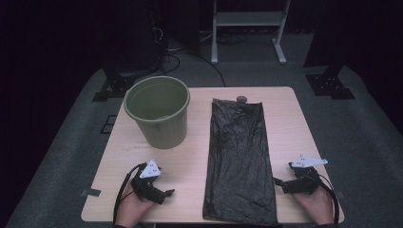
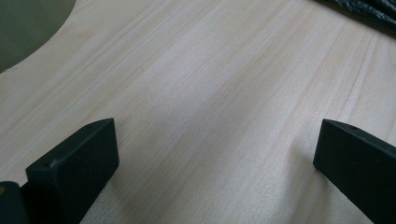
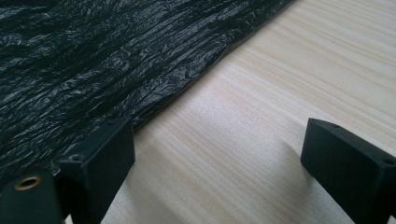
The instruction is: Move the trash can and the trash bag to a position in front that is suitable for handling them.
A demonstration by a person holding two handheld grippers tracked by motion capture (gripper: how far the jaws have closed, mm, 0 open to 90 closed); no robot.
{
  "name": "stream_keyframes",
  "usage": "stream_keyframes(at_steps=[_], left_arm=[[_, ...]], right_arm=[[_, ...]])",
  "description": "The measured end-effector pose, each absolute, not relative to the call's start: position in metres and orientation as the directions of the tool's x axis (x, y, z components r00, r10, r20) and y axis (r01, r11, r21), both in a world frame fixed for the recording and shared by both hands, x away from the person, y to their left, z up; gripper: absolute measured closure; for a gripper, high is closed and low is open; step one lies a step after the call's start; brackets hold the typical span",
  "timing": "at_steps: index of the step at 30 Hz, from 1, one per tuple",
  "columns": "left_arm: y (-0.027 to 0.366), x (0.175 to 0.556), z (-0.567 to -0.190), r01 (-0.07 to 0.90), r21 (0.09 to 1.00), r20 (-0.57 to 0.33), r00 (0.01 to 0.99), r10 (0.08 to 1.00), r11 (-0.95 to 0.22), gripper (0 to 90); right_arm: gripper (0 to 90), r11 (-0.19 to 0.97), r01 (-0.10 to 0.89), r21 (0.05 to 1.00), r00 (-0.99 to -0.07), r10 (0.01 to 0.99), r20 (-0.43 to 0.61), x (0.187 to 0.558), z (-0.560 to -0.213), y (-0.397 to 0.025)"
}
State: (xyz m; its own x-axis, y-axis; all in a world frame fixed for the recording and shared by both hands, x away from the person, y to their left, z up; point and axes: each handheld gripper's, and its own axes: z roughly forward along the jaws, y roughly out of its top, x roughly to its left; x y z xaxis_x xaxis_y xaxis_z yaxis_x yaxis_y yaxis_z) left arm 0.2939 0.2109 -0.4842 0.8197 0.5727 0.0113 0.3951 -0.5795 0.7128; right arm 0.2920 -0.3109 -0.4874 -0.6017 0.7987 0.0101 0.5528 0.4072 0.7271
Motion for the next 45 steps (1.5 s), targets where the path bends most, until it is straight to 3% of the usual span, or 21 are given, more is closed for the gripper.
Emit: stream_keyframes(at_steps=[5, 9, 10, 12, 13, 15, 28, 38, 40, 41, 43, 45], left_arm=[[0.211, 0.294, -0.484, 0.395, 0.713, 0.011, 0.820, 0.573, -0.579, 0.0], [0.211, 0.294, -0.484, 0.395, 0.713, 0.011, 0.820, 0.573, -0.579, 0.0], [0.211, 0.294, -0.484, 0.395, 0.713, 0.011, 0.820, 0.573, -0.579, 0.0], [0.211, 0.294, -0.484, 0.395, 0.713, 0.011, 0.819, 0.573, -0.579, 0.0], [0.211, 0.294, -0.484, 0.396, 0.713, 0.011, 0.819, 0.573, -0.579, 0.0], [0.211, 0.294, -0.484, 0.395, 0.713, 0.011, 0.819, 0.573, -0.579, 0.0], [0.211, 0.295, -0.484, 0.399, 0.711, 0.013, 0.816, 0.578, -0.579, 0.0], [0.211, 0.295, -0.484, 0.399, 0.711, 0.013, 0.815, 0.579, -0.578, 0.0], [0.211, 0.295, -0.484, 0.400, 0.712, 0.013, 0.814, 0.580, -0.577, 0.0], [0.211, 0.295, -0.484, 0.401, 0.711, 0.012, 0.814, 0.581, -0.577, 0.0], [0.211, 0.295, -0.484, 0.402, 0.711, 0.013, 0.813, 0.582, -0.577, 0.0], [0.211, 0.295, -0.484, 0.402, 0.711, 0.013, 0.813, 0.581, -0.577, 0.0]], right_arm=[[10.1, 0.409, 0.557, 0.723, -0.600, 0.800, 0.010, 0.291, -0.487, -0.312], [15.9, 0.405, 0.570, 0.715, -0.590, 0.808, 0.012, 0.289, -0.484, -0.312], [29.5, 0.397, 0.570, 0.719, -0.586, 0.810, 0.018, 0.288, -0.482, -0.312], [34.8, 0.391, 0.570, 0.722, -0.592, 0.805, 0.032, 0.288, -0.481, -0.313], [46.6, 0.383, 0.571, 0.726, -0.583, 0.812, 0.030, 0.287, -0.480, -0.313], [49.4, 0.388, 0.567, 0.727, -0.582, 0.813, 0.020, 0.287, -0.480, -0.313], [52.1, 0.367, 0.570, 0.735, -0.614, 0.785, 0.085, 0.290, -0.473, -0.297], [55.5, 0.406, 0.570, 0.715, -0.640, 0.765, 0.076, 0.293, -0.477, -0.278], [66.3, 0.433, 0.552, 0.713, -0.649, 0.760, 0.040, 0.292, -0.477, -0.275], [66.3, 0.433, 0.552, 0.713, -0.649, 0.760, 0.040, 0.292, -0.477, -0.275], [74.7, 0.443, 0.549, 0.709, -0.649, 0.761, 0.026, 0.291, -0.476, -0.274], [90.0, 0.447, 0.549, 0.707, -0.662, 0.749, 0.040, 0.291, -0.476, -0.276]])
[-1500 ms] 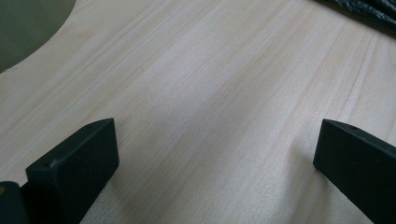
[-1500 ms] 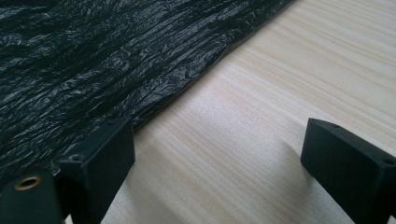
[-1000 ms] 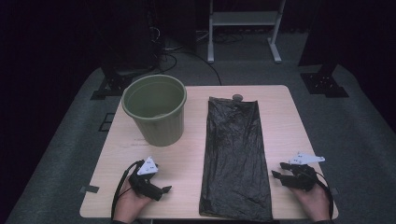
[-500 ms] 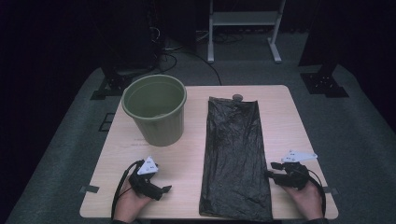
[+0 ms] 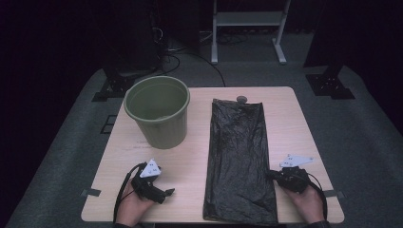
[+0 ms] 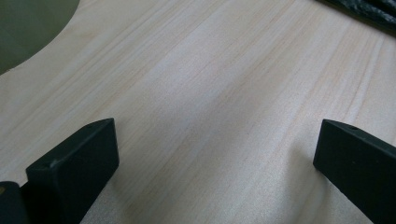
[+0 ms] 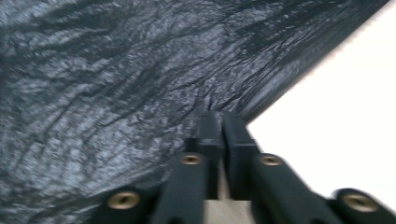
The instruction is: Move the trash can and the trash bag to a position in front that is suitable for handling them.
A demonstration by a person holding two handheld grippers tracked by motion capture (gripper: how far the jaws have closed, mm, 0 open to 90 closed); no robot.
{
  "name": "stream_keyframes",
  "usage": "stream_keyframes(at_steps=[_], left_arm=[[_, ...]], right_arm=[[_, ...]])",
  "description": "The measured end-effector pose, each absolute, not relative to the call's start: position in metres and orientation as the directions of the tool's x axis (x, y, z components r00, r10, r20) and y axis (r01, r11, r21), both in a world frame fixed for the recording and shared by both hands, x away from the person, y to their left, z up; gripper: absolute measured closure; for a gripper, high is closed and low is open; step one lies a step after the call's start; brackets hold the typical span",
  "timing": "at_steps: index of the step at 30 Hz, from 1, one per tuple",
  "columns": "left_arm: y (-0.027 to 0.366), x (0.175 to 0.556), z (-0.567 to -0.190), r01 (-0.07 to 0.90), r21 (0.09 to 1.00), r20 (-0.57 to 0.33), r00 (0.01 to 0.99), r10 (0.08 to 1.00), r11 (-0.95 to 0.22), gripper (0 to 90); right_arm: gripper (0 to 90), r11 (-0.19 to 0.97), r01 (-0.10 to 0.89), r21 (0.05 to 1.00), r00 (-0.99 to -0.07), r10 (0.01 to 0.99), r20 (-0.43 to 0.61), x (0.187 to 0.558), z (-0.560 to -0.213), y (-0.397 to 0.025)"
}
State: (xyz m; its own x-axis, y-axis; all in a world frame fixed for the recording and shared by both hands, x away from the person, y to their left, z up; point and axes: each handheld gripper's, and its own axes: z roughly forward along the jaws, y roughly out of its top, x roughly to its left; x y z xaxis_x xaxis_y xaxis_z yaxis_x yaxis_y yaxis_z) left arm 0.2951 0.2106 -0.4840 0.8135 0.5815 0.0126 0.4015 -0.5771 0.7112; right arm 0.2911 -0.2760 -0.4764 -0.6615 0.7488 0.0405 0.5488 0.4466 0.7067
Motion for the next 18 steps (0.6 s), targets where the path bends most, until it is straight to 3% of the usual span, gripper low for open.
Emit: stream_keyframes(at_steps=[10, 18], left_arm=[[0.211, 0.296, -0.484, 0.403, 0.711, 0.012, 0.812, 0.583, -0.576, 0.0], [0.211, 0.296, -0.484, 0.403, 0.711, 0.012, 0.812, 0.584, -0.575, 0.0]], right_arm=[[90.0, 0.443, 0.553, 0.706, -0.648, 0.761, 0.030, 0.294, -0.475, -0.281], [90.0, 0.396, 0.569, 0.721, -0.581, 0.814, 0.011, 0.300, -0.465, -0.309]])
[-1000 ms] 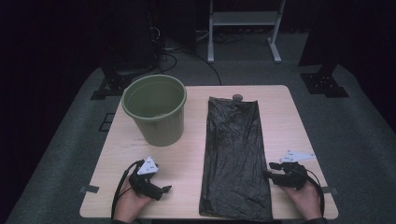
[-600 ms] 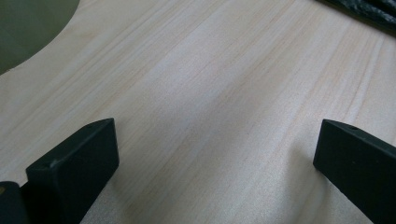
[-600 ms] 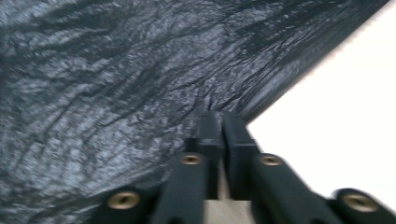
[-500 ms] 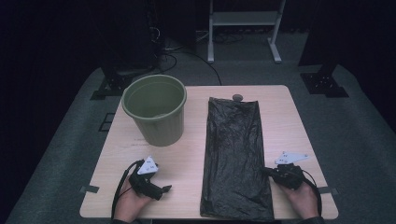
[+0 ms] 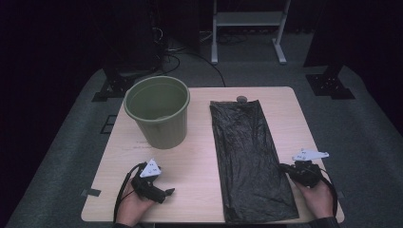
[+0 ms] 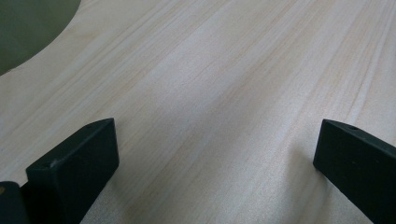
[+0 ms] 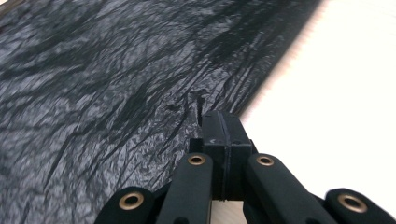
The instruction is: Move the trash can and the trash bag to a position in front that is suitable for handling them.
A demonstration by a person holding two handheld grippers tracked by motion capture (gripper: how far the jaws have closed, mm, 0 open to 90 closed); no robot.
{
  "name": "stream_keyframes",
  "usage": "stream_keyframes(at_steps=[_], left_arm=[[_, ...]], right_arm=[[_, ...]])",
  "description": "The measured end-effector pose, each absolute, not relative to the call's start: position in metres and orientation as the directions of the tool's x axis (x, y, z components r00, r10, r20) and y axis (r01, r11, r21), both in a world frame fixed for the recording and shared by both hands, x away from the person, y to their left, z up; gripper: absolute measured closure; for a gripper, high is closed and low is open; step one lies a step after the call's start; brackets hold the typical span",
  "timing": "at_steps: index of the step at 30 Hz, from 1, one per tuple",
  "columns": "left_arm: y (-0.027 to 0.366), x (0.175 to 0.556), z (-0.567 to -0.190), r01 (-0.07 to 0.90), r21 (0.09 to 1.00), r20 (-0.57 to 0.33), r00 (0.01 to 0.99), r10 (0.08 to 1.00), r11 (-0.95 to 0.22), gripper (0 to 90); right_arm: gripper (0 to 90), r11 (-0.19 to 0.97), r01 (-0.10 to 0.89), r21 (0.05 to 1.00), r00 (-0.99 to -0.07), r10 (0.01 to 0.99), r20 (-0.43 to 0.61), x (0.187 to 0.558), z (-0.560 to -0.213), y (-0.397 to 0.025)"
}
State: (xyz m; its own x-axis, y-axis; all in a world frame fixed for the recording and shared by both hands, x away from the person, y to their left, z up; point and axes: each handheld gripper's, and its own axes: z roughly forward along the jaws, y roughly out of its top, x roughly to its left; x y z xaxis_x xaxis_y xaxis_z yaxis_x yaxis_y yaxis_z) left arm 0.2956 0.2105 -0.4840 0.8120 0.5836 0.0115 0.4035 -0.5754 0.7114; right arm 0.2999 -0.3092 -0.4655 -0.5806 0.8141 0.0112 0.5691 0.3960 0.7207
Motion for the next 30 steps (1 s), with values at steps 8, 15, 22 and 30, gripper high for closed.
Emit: stream_keyframes(at_steps=[8, 15, 22, 30], left_arm=[[0.211, 0.296, -0.484, 0.403, 0.711, 0.012, 0.812, 0.584, -0.576, 0.0], [0.210, 0.296, -0.484, 0.406, 0.712, 0.011, 0.810, 0.587, -0.574, 0.0], [0.210, 0.296, -0.484, 0.406, 0.712, 0.011, 0.809, 0.588, -0.573, 0.0], [0.210, 0.296, -0.484, 0.407, 0.712, 0.011, 0.809, 0.588, -0.573, 0.0]], right_arm=[[90.0, 0.364, 0.593, 0.718, -0.509, 0.860, -0.015, 0.304, -0.465, -0.336], [58.1, 0.323, 0.605, 0.728, -0.469, 0.883, -0.002, 0.310, -0.466, -0.343], [63.1, 0.314, 0.634, 0.707, -0.463, 0.886, 0.022, 0.325, -0.470, -0.342], [90.0, 0.344, 0.649, 0.678, -0.482, 0.876, 0.017, 0.330, -0.472, -0.338]])
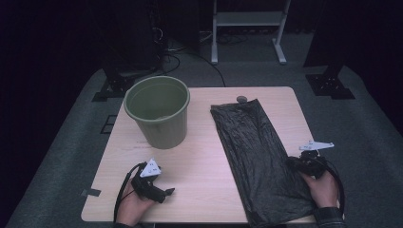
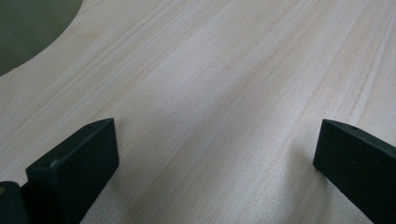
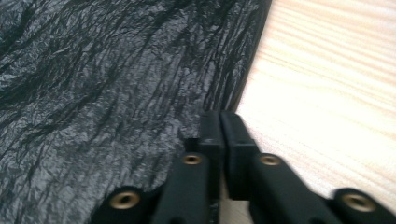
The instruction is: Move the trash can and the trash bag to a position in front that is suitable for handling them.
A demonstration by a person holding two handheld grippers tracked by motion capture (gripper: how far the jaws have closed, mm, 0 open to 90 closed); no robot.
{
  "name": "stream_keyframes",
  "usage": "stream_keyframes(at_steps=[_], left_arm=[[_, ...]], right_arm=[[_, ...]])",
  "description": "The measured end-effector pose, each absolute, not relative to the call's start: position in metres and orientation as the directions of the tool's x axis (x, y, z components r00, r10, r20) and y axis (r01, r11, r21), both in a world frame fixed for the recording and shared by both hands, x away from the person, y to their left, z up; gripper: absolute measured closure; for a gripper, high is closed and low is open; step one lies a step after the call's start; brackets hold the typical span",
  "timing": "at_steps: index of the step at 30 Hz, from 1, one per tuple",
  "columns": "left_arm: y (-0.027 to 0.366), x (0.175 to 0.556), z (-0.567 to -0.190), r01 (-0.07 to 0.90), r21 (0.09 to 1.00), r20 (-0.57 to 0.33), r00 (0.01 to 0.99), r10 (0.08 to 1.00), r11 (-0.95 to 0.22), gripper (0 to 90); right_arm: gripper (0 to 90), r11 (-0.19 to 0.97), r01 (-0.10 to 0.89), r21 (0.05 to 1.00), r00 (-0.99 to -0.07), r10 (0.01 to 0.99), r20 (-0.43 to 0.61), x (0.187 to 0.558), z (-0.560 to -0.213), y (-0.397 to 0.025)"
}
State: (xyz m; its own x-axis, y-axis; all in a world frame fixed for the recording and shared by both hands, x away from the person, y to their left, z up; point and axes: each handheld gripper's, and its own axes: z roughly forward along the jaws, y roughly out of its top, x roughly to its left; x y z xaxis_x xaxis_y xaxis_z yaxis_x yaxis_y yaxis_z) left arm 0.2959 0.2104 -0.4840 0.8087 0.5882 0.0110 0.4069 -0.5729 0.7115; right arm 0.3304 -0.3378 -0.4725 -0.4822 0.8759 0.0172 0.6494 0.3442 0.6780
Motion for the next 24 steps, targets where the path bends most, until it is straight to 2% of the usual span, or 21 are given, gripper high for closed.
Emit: stream_keyframes(at_steps=[4, 15, 16, 18, 19, 24], left_arm=[[0.210, 0.296, -0.484, 0.407, 0.712, 0.011, 0.809, 0.588, -0.573, 0.0], [0.210, 0.296, -0.484, 0.407, 0.712, 0.011, 0.809, 0.588, -0.573, 0.0], [0.210, 0.296, -0.484, 0.407, 0.712, 0.011, 0.809, 0.588, -0.573, 0.0], [0.210, 0.296, -0.484, 0.407, 0.712, 0.011, 0.809, 0.588, -0.572, 0.0], [0.210, 0.296, -0.484, 0.407, 0.712, 0.011, 0.808, 0.589, -0.572, 0.0], [0.210, 0.296, -0.484, 0.408, 0.712, 0.011, 0.807, 0.590, -0.571, 0.0]], right_arm=[[90.0, 0.353, 0.646, 0.677, -0.467, 0.884, -0.016, 0.331, -0.472, -0.339], [88.5, 0.282, 0.650, 0.705, -0.360, 0.932, -0.041, 0.321, -0.468, -0.378], [77.6, 0.281, 0.640, 0.715, -0.343, 0.937, -0.061, 0.319, -0.465, -0.380], [75.3, 0.282, 0.637, 0.717, -0.345, 0.937, -0.061, 0.318, -0.463, -0.380], [70.2, 0.288, 0.629, 0.722, -0.347, 0.935, -0.070, 0.316, -0.460, -0.378], [63.4, 0.309, 0.609, 0.731, -0.380, 0.922, -0.073, 0.312, -0.451, -0.366]])
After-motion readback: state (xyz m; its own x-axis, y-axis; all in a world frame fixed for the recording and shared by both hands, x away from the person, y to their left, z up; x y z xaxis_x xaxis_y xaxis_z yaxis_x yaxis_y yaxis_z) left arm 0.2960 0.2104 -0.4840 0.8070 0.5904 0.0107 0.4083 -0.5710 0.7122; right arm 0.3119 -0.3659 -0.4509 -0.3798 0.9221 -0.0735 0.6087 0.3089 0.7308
